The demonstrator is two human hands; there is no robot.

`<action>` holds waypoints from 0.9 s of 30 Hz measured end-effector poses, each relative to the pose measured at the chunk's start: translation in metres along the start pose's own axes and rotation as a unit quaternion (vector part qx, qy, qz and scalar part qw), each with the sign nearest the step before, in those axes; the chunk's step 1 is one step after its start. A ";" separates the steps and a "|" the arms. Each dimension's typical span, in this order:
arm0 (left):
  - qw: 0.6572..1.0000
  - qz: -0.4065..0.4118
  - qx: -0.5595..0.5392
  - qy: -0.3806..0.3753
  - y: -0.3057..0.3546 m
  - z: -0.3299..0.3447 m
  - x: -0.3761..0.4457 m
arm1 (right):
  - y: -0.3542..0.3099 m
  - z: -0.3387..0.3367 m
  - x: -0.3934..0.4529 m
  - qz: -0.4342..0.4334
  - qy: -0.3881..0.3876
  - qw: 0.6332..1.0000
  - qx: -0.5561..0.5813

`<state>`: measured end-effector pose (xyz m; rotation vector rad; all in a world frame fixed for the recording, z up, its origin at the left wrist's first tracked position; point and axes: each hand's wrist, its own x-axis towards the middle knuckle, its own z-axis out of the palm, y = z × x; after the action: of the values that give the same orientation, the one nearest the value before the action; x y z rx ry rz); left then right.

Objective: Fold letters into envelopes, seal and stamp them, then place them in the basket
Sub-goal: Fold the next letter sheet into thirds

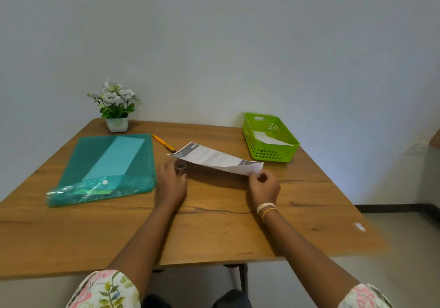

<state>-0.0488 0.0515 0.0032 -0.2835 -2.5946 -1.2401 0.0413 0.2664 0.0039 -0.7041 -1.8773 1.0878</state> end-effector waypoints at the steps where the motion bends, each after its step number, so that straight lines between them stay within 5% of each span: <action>1: 1.000 -0.002 0.001 -0.003 -0.002 -0.003 -0.002 | 0.001 -0.007 0.000 0.043 0.013 0.999 0.027; 8: 0.992 0.021 -0.121 -0.037 -0.013 -0.016 -0.017 | -0.004 -0.061 -0.002 0.132 0.007 0.984 0.121; 14: 0.970 -0.034 -0.238 -0.029 0.007 -0.026 -0.042 | 0.007 -0.091 0.004 0.157 -0.123 0.980 0.013; 27: 0.968 -0.029 -0.226 -0.103 0.010 -0.039 -0.051 | -0.004 -0.095 -0.007 0.202 -0.045 0.978 0.037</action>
<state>0.0077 0.0236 0.0183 -0.4426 -2.4633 -1.9132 0.1272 0.2979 0.0312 -1.0378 -1.8007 1.4568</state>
